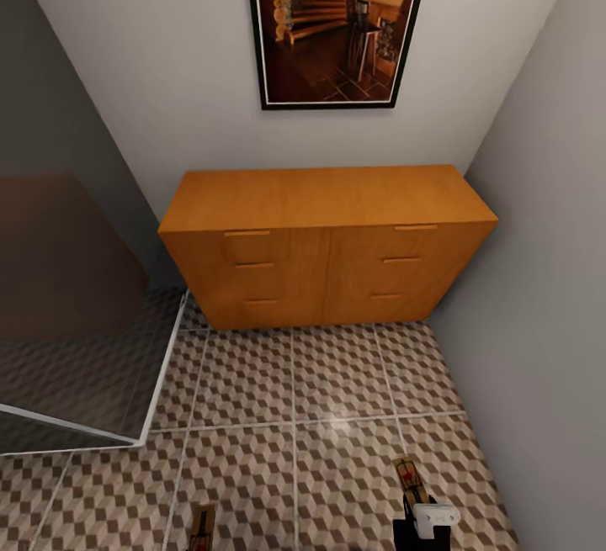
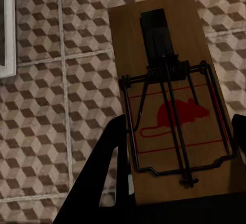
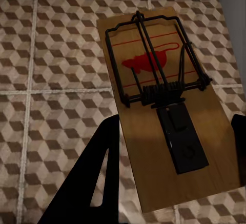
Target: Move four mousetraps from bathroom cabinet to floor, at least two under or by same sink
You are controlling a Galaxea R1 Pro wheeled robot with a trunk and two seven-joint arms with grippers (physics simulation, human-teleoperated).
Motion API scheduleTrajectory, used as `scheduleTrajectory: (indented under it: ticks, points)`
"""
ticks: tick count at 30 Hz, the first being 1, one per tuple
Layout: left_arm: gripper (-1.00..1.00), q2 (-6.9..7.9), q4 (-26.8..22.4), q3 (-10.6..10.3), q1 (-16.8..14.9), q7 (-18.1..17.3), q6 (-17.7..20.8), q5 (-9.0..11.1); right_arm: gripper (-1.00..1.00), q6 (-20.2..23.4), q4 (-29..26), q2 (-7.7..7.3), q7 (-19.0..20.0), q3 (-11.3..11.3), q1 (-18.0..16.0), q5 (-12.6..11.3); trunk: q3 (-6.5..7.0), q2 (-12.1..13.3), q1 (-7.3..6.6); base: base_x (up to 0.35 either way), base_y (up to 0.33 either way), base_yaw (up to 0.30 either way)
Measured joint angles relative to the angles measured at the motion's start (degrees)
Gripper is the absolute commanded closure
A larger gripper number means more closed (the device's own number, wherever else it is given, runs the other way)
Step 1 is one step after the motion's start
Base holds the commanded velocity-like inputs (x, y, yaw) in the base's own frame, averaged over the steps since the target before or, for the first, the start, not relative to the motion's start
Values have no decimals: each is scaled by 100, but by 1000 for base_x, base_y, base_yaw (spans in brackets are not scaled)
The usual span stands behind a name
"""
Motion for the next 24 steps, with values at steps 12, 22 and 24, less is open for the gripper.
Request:
scheduleTrajectory:
  ticks: [12, 22, 24]
  points:
    - [100, -1, 0, 0, 0, -3, 0, -1, 100, 0, 1, 1, 0, 0, 0, 0, 70, 0, 0, 0, 0, 239]
    - [100, -8, 0, -4, 0, -24, 0, 0, 100, 0, 1, 9, 0, 0, 0, 0, 122, 0, 0, 0, 0, 248]
    - [100, -8, 0, -2, 0, -25, 0, 0, 100, 0, 1, 9, 0, 0, 0, 0, 131, 0, 0, 0, 0, 257]
